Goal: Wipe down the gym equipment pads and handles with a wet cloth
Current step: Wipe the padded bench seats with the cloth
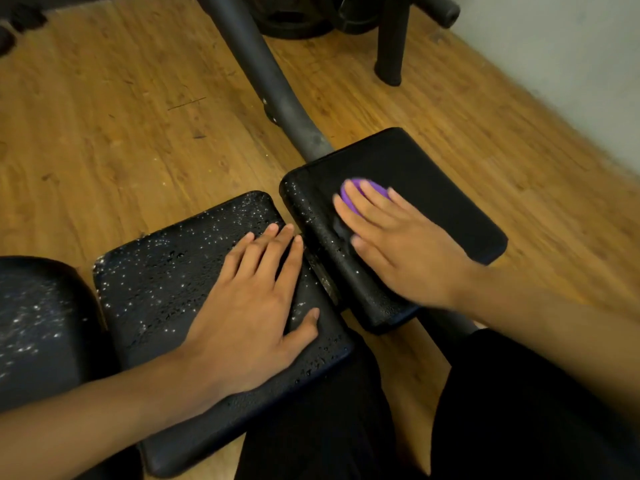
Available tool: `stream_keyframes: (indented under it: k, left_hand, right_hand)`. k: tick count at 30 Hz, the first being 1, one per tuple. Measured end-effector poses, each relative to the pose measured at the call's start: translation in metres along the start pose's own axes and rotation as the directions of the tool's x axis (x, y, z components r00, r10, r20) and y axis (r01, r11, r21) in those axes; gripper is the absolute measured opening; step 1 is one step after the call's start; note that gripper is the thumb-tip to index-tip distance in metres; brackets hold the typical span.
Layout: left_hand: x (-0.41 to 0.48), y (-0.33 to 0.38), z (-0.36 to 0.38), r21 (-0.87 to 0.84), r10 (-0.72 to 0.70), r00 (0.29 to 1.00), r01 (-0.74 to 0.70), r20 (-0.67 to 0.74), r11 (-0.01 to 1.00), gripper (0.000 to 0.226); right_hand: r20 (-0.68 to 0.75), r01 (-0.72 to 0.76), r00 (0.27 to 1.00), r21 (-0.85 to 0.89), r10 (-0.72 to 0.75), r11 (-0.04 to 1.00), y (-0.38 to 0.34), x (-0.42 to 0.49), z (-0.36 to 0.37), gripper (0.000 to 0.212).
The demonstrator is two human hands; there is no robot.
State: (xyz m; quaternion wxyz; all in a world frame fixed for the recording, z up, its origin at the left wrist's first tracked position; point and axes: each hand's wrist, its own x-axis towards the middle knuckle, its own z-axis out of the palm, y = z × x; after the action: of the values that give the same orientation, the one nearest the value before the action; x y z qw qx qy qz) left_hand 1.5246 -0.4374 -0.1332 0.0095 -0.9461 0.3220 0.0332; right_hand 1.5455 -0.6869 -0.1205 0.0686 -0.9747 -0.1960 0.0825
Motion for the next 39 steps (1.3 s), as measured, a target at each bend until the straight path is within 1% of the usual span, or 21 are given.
stream_keyframes:
  k: [3,5,6,8,10,12,15,17,19,22,24,26,27,29,31,33,35,37,39]
  left_hand:
    - [0.0,0.001,0.0,-0.013,0.0,1.0,0.0,0.01,1.0,0.088]
    - [0.0,0.0,0.0,-0.015,0.002,1.0,-0.002,0.008,1.0,0.088]
    - [-0.001,0.0,0.0,-0.013,0.003,1.0,-0.003,0.012,1.0,0.088]
    - [-0.001,-0.002,-0.001,-0.008,0.005,1.0,-0.005,0.017,1.0,0.087]
    - [-0.001,-0.003,-0.001,-0.005,0.011,1.0,-0.011,0.012,1.0,0.087]
    - [-0.001,-0.003,-0.001,-0.003,0.017,1.0,-0.017,0.015,1.0,0.087]
    - [-0.001,-0.002,0.0,-0.001,0.007,1.0,-0.007,0.014,1.0,0.087]
    - [0.0,-0.001,0.0,0.001,0.007,1.0,-0.007,0.013,1.0,0.087]
    - [0.001,-0.001,-0.001,-0.001,0.009,1.0,-0.009,0.005,1.0,0.087]
    - [0.001,-0.001,-0.001,-0.007,0.006,1.0,-0.006,0.001,1.0,0.087]
    - [0.001,0.0,-0.001,-0.012,0.008,1.0,-0.008,0.008,1.0,0.087]
    - [0.001,0.0,-0.002,-0.017,0.006,1.0,-0.006,0.017,1.0,0.087]
    - [0.002,0.0,-0.002,-0.018,0.003,1.0,-0.002,0.019,1.0,0.087]
    - [0.002,0.0,-0.003,-0.014,-0.004,1.0,0.004,0.019,1.0,0.088]
    - [0.001,0.0,-0.003,-0.015,-0.006,1.0,0.006,0.012,1.0,0.089]
    - [0.001,-0.001,-0.003,-0.02,-0.008,1.0,0.008,0.009,1.0,0.09]
    - [-0.001,-0.001,-0.002,-0.034,-0.019,1.0,0.019,0.002,0.999,0.091]
    - [-0.002,0.0,-0.001,-0.039,-0.037,0.999,0.036,-0.011,0.999,0.092]
    - [-0.003,0.002,-0.002,-0.041,-0.063,0.998,0.062,-0.022,0.997,0.093]
  right_hand:
    - [-0.048,-0.07,0.996,-0.01,0.069,0.998,-0.006,0.08,-0.006,0.057]
    - [-0.008,-0.099,0.995,-0.002,0.099,0.995,-0.012,0.123,-0.012,0.054]
    - [0.014,-0.107,0.994,-0.001,0.107,0.994,-0.014,0.133,-0.015,0.054]
    - [0.012,-0.113,0.993,-0.001,0.113,0.994,-0.014,0.134,-0.015,0.054]
    - [-0.01,-0.104,0.994,0.035,0.104,0.994,-0.013,0.108,-0.012,0.056]
    - [-0.017,-0.095,0.995,0.04,0.096,0.995,-0.013,0.061,-0.006,0.06]
    - [0.033,-0.085,0.996,0.042,0.083,0.996,-0.014,-0.021,-0.002,0.07]
    - [0.056,-0.081,0.995,0.01,0.081,0.997,-0.015,-0.061,0.001,0.066]
    - [0.04,-0.068,0.997,-0.045,0.069,0.997,-0.017,-0.07,0.003,0.062]
    - [0.039,-0.034,0.999,-0.064,0.037,0.997,-0.021,-0.034,0.004,0.064]
    - [-0.012,-0.012,1.0,-0.066,0.011,0.998,-0.022,0.007,0.004,0.066]
    - [-0.062,-0.033,0.998,-0.083,0.028,0.996,-0.025,0.053,0.003,0.065]
    - [-0.061,-0.048,0.997,-0.085,0.043,0.995,-0.026,0.076,0.002,0.062]
    - [-0.01,-0.062,0.998,-0.074,0.062,0.995,-0.031,0.116,-0.005,0.056]
    - [0.016,-0.077,0.997,-0.064,0.078,0.995,-0.032,0.13,-0.008,0.056]
    - [-0.01,-0.088,0.996,-0.043,0.088,0.995,-0.033,0.111,-0.007,0.058]
    - [-0.03,-0.098,0.995,-0.035,0.097,0.995,-0.039,0.065,-0.001,0.061]
    - [-0.005,-0.098,0.995,-0.035,0.098,0.995,-0.048,0.01,0.002,0.066]
    - [0.039,-0.108,0.993,-0.066,0.111,0.992,-0.052,-0.036,0.004,0.066]
